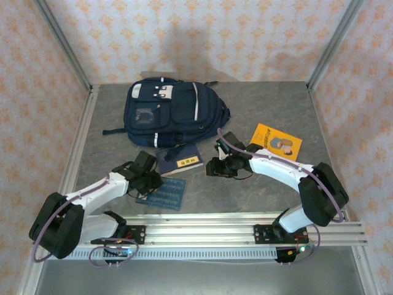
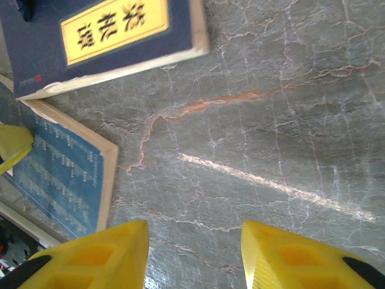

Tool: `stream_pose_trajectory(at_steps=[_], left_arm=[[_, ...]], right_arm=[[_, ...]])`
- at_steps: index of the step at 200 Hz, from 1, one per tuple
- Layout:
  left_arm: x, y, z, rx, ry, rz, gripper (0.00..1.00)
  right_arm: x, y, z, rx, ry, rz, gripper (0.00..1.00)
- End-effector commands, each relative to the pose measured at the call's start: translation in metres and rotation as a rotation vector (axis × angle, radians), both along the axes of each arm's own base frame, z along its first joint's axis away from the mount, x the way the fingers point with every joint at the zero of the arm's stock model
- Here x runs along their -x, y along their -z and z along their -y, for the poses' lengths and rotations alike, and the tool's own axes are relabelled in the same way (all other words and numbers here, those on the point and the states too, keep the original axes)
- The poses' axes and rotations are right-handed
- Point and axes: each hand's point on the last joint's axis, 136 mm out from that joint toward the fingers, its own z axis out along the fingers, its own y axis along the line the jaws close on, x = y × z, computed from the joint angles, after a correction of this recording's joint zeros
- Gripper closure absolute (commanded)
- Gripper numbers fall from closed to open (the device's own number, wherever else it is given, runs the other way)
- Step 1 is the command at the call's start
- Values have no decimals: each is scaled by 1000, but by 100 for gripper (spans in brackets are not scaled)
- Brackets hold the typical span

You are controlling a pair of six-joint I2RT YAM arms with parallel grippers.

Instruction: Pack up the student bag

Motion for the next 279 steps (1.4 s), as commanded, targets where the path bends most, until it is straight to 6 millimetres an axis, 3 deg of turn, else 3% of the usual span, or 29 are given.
stream_pose_trajectory(at_steps=[1, 22, 57, 78, 113, 151, 169, 203, 246, 279], left_arm=[[-21, 6, 39, 97, 2, 65, 81], [-35, -5, 84, 114, 157, 105, 80], [-43, -29, 185, 223, 503, 133, 78], [-41, -49, 210, 225, 626, 168, 76], [-29, -59, 191, 177, 657, 167, 78], [11, -38, 171, 220, 699, 108, 94], [24, -31, 160, 223, 715, 100, 100], [36, -21, 146, 203, 713, 85, 100], [41, 12, 134, 155, 679, 38, 100], [41, 24, 125, 116, 663, 37, 100]], right_arm=[[-6, -6, 14, 65, 30, 53, 55], [-11, -4, 28, 121, 57, 74, 55], [-14, 4, 37, 128, 88, 40, 49], [-13, 8, 44, 119, 118, 14, 46], [-17, 13, 49, 110, 85, 21, 38], [-21, 17, 3, -39, -92, -92, 38], [-28, 23, -9, -63, -123, -125, 38], [-31, 30, -30, -125, -195, -193, 39], [-6, 46, -52, -151, -278, -297, 43], [15, 50, -58, -145, -337, -330, 44]])
